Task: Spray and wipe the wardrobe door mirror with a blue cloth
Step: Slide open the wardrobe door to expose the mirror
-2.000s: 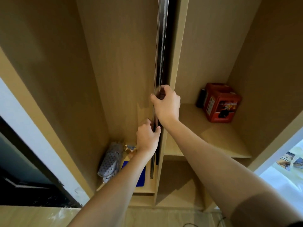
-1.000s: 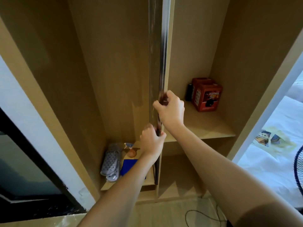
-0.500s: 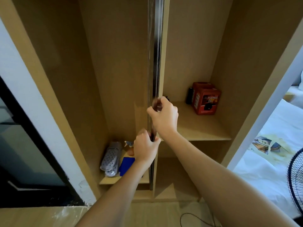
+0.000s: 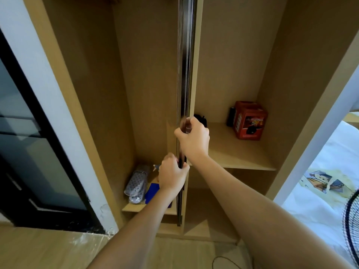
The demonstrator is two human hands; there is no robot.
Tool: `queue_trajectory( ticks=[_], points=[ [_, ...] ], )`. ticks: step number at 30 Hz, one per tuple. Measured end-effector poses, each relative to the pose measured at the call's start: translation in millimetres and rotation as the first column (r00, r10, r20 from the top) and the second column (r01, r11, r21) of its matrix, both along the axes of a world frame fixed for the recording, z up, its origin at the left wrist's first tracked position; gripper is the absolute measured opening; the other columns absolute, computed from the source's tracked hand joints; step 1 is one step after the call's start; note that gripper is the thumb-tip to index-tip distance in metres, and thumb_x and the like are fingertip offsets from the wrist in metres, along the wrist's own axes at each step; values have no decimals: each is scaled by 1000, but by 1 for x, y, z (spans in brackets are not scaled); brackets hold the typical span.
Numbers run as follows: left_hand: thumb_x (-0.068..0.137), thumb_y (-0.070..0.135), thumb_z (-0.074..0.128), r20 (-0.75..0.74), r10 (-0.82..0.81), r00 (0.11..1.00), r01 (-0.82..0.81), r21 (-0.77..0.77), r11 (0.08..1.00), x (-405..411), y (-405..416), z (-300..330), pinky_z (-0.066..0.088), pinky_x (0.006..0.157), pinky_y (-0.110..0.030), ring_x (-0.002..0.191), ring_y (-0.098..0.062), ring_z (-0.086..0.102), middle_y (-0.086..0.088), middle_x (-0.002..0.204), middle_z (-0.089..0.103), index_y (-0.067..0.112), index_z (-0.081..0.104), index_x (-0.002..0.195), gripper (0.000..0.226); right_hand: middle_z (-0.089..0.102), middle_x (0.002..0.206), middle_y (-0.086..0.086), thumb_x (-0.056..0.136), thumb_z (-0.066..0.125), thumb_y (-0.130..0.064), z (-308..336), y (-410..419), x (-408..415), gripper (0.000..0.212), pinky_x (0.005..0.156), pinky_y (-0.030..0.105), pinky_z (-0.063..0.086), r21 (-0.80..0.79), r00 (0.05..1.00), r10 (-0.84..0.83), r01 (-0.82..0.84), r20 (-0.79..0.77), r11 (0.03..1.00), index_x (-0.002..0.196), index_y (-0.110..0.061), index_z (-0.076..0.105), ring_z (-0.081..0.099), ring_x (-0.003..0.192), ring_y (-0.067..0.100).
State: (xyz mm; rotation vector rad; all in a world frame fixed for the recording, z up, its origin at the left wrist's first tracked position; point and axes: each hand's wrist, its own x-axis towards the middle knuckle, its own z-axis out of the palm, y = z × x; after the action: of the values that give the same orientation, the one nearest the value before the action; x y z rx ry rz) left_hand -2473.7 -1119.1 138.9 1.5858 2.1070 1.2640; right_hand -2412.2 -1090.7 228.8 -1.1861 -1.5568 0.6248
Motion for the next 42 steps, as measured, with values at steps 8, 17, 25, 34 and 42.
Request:
queue_trajectory(
  ticks=[8,17,25,34,42],
  points=[
    [87,28,69,-32,-33,999,33,-5,999,13,1,4,35,53,-8,69,-4,49,6,84,53,15,53,84,21,58,79,-13,88,66,-16,-2,6,18,13,83,35,54,8,1000,12,-12,5,1000,87,-25,56,59,81,9],
    [88,32,68,-67,-95,993,94,-14,995,34,13,5,50,68,-18,84,-13,65,-1,92,66,12,61,93,21,68,90,3,89,65,-15,-4,20,49,16,73,27,55,21,999,24,-25,34,999,104,-9,63,65,83,16],
    [91,27,63,-101,-109,989,108,-23,994,75,36,6,50,67,-20,78,-10,60,6,82,58,15,59,89,13,59,70,11,87,63,-11,-2,49,97,10,61,33,46,-26,995,93,-92,44,995,83,-2,60,49,62,16],
    [91,25,63,-73,-19,997,14,-61,998,119,69,6,50,63,-24,74,-13,60,5,79,57,16,57,85,12,66,82,19,86,67,-10,1,89,138,13,68,44,55,-42,977,198,-195,85,980,86,1,60,59,70,31],
    [92,28,62,-77,50,996,-55,-65,996,138,88,7,44,60,-23,75,-14,60,3,83,60,16,57,88,14,67,84,19,85,67,-12,-1,114,154,17,72,50,54,-13,969,225,-225,100,974,85,2,58,64,81,38]
  ],
)
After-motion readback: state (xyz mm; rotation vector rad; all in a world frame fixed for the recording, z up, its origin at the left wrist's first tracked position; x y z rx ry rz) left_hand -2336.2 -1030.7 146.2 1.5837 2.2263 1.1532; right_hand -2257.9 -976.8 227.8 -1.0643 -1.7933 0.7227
